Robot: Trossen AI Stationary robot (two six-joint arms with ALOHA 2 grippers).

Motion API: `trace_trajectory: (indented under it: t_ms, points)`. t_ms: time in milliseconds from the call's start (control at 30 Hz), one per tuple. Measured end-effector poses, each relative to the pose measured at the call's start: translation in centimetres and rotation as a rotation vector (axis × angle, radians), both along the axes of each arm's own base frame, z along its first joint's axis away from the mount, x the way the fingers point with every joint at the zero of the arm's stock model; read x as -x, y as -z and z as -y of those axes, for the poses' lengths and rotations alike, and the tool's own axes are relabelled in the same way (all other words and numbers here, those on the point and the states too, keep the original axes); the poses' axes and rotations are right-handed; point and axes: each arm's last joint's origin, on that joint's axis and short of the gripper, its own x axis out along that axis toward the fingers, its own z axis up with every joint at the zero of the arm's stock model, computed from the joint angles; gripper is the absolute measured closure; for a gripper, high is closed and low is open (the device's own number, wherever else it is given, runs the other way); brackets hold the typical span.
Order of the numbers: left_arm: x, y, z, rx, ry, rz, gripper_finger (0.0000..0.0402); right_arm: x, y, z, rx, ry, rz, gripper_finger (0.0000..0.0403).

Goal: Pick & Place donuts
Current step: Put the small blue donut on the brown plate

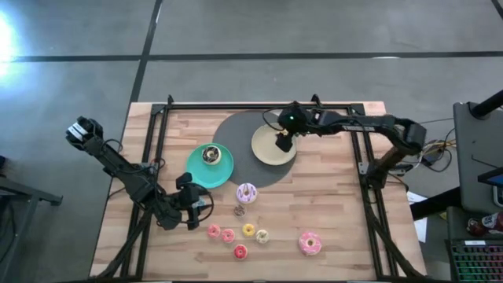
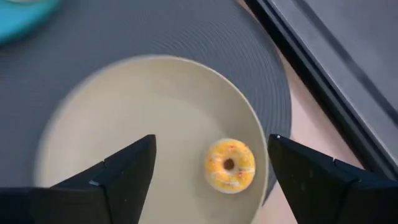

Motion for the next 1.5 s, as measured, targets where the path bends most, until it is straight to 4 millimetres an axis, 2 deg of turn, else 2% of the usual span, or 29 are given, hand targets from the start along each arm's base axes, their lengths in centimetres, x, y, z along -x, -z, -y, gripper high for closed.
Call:
trace_trajectory:
  t_ms: [167, 333, 533, 733, 933, 1133, 1500]
  points:
    - [0.3, 0.3, -0.1, 0.055, -0.012, -0.045, 0.0223, 1.2, -2.3, -4.1, 0.027, -0.113, 0.078, 0.0109]
    - [0.3, 0.4, -0.1, 0.061, -0.017, -0.057, 0.0223, 2.6, -3.0, -9.1, 0.026, -0.257, 0.144, 0.0116]
    - [0.4, 0.5, -0.1, 0.065, -0.008, -0.065, 0.0223, 4.4, -2.0, -14.9, -0.004, -0.441, 0.257, 0.0117]
    - [0.2, 1.1, 0.2, 0.099, 0.028, -0.122, 0.0223, 5.7, -0.9, -19.1, -0.001, -0.555, 0.373, 0.0125]
    - [0.1, 2.9, 0.5, 0.114, -0.014, -0.24, 0.0223, 6.5, -0.3, -21.8, -0.009, -0.57, 0.39, 0.0133]
    - [0.3, 4.7, 0.4, 0.077, -0.102, -0.368, 0.0223, 6.6, -0.1, -23.3, -0.051, -0.597, 0.41, 0.0137]
    - [-0.4, 3.9, 1.0, 0.076, -0.08, -0.36, 0.0222, 6.7, -0.2, -23.8, -0.039, -0.601, 0.42, 0.0113]
